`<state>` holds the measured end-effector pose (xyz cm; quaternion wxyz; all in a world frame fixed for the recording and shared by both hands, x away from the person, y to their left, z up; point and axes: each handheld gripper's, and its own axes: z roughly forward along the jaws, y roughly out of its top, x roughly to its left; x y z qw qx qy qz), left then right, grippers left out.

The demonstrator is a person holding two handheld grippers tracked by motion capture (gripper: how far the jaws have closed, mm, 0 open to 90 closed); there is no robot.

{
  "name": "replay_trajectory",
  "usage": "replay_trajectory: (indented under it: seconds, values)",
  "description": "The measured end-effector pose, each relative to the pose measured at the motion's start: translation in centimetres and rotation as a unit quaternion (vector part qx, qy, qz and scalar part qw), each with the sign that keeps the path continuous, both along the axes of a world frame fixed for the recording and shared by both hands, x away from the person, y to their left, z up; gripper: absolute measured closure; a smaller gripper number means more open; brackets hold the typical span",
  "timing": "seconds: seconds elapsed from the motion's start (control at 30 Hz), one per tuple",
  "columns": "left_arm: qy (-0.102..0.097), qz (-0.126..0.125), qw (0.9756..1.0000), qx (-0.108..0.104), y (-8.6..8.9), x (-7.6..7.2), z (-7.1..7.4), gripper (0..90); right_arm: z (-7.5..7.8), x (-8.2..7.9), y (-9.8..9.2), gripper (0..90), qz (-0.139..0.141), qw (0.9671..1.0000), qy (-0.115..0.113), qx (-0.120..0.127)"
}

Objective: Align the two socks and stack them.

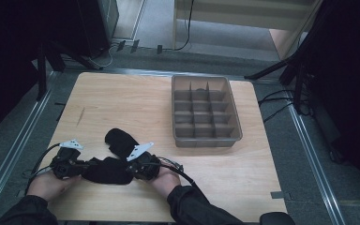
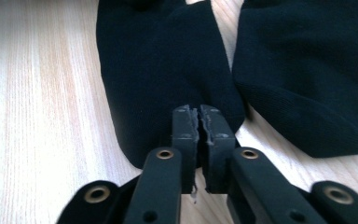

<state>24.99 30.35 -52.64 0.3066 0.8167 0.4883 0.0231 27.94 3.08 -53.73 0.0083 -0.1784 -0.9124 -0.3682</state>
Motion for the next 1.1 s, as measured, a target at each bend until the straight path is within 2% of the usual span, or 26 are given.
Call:
replay_trajectory:
  seconds: [0.03, 0.13, 0.2, 0.37, 0.43, 0.63, 0.83, 0.97, 1.1]
  values:
    - [-0.001, 0.005, 1.0, -0.003, 0.1, 0.0, 0.1, 77.3, 0.1, 0.1, -0.1, 81.4, 0.0, 1.0, 0.005, -0.001]
    - [-0.015, 0.018, 0.9997, -0.007, 0.5, -0.1, 0.5, 74.1, 0.6, 0.2, -0.2, 77.2, 0.005, 1.0, -0.005, 0.006]
    - [-0.025, 0.029, 0.9991, -0.018, 0.6, 0.0, 1.0, 72.0, 1.1, 0.2, -0.2, 76.7, 0.01, 0.9999, -0.007, 0.01]
    - [-0.04, 0.044, 0.9976, -0.036, 0.7, 0.7, 1.8, 68.5, 2.4, 0.6, 0.0, 72.8, 0.014, 0.9989, -0.038, 0.024]
    - [-0.046, 0.044, 0.9975, -0.028, 0.5, 1.3, 2.0, 68.0, 2.6, 1.3, 0.1, 70.4, 0.011, 0.9986, -0.045, 0.026]
    - [-0.057, 0.052, 0.9968, -0.025, 0.3, 3.4, 2.1, 65.2, 1.9, 2.9, 0.3, 67.4, 0.004, 0.9992, -0.038, 0.014]
    - [-0.059, 0.048, 0.9968, -0.022, -0.3, 5.7, 2.0, 64.2, 1.8, 3.2, -0.1, 66.1, 0.004, 0.999, -0.044, 0.012]
    - [-0.062, 0.048, 0.9966, -0.025, -0.9, 7.1, 1.8, 62.1, 1.3, 3.4, -0.3, 60.7, 0.003, 0.999, -0.045, 0.003]
    - [-0.072, 0.027, 0.9971, -0.001, -2.0, 8.0, 1.4, 59.5, 0.6, 3.6, -0.5, 62.0, -0.002, 0.9989, -0.046, -0.007]
